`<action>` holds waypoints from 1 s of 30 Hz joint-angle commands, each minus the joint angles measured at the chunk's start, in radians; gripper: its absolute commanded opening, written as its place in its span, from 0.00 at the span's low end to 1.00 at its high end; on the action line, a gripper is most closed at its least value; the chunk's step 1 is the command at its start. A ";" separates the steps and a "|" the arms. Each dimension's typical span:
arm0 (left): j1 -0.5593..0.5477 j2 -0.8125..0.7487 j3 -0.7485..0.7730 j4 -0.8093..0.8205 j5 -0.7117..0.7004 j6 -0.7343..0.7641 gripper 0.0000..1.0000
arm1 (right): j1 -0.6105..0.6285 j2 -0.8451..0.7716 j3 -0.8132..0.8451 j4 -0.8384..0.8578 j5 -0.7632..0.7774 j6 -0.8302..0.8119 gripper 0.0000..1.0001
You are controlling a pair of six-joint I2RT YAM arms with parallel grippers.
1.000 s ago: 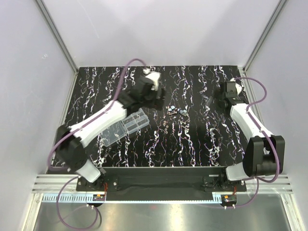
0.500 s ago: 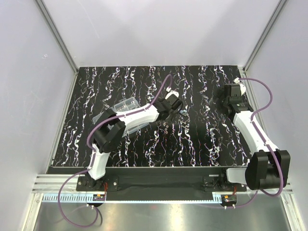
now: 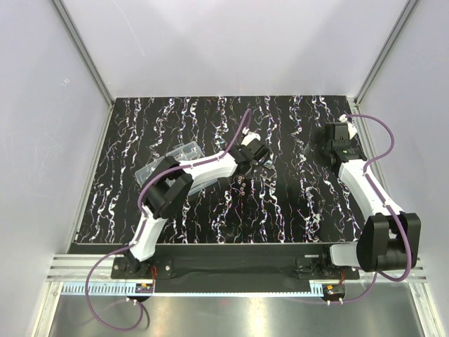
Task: Sort the screws and nuts into containers
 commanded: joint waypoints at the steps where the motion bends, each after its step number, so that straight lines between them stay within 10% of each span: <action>1: 0.010 0.004 0.030 0.039 -0.040 -0.034 0.50 | 0.004 0.001 0.043 0.018 0.001 0.006 0.83; 30: 0.024 0.015 -0.025 0.079 -0.029 -0.053 0.09 | 0.004 0.018 0.050 0.004 0.002 0.015 0.78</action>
